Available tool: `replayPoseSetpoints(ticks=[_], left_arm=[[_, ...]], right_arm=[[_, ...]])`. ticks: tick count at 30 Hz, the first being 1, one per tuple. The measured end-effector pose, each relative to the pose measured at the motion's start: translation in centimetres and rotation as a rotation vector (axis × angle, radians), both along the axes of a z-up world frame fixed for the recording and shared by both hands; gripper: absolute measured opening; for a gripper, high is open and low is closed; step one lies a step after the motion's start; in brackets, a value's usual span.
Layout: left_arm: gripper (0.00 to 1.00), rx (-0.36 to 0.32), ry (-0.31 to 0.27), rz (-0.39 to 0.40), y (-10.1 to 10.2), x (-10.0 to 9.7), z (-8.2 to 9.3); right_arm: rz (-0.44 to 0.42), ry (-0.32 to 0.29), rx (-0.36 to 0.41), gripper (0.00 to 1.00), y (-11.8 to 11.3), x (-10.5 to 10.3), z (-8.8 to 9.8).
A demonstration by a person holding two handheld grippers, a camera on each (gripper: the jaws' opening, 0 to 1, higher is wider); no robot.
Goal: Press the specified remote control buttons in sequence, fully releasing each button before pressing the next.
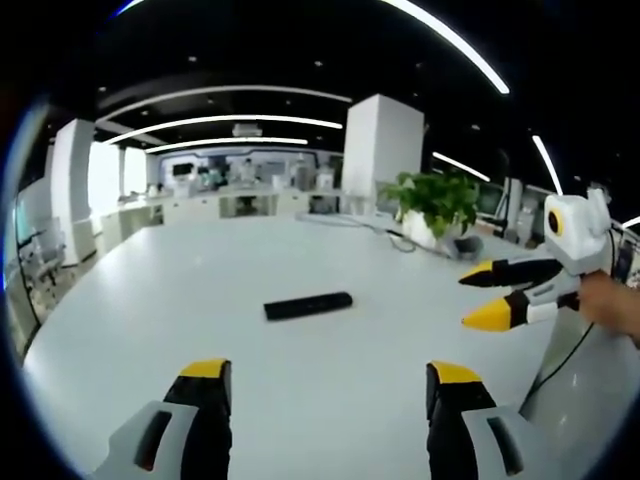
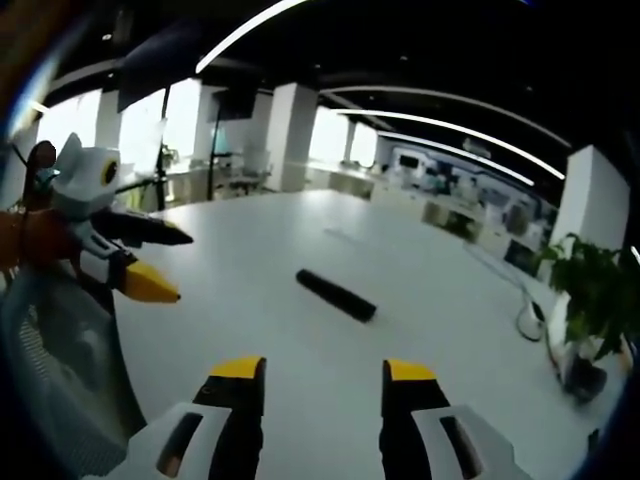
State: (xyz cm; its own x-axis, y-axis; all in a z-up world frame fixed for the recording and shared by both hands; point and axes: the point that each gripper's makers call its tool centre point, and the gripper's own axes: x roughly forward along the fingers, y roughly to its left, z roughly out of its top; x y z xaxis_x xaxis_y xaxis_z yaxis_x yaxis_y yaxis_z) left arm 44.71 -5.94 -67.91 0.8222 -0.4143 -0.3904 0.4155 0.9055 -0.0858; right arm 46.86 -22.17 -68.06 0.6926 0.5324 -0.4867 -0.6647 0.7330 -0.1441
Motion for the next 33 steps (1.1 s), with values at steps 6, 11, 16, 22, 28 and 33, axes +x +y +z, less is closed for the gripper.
replayPoseSetpoints(ticks=[6, 11, 16, 22, 28, 33], left_arm=[[0.81, -0.012, 0.014, 0.011, 0.5, 0.2, -0.1], [0.81, -0.017, 0.016, 0.014, 0.3, 0.2, -0.1], [0.82, -0.009, 0.018, 0.007, 0.2, 0.2, -0.2], [0.84, -0.004, 0.021, 0.009, 0.3, 0.3, -0.4], [0.89, 0.001, 0.014, 0.017, 0.5, 0.5, -0.2], [0.91, 0.0, 0.014, 0.012, 0.6, 0.8, 0.3]], right_arm=[[-0.007, 0.018, 0.025, 0.43, -0.5, 0.3, 0.0], [-0.012, 0.017, 0.025, 0.43, -0.6, 0.4, 0.1], [-0.016, 0.015, 0.034, 0.44, -0.6, 0.5, 0.2], [-0.021, 0.012, 0.055, 0.46, -0.6, 0.6, 0.4], [-0.025, 0.02, 0.082, 0.52, -0.4, 0.7, 0.9], [-0.01, 0.02, 0.075, 0.53, -0.3, 0.9, 1.2]])
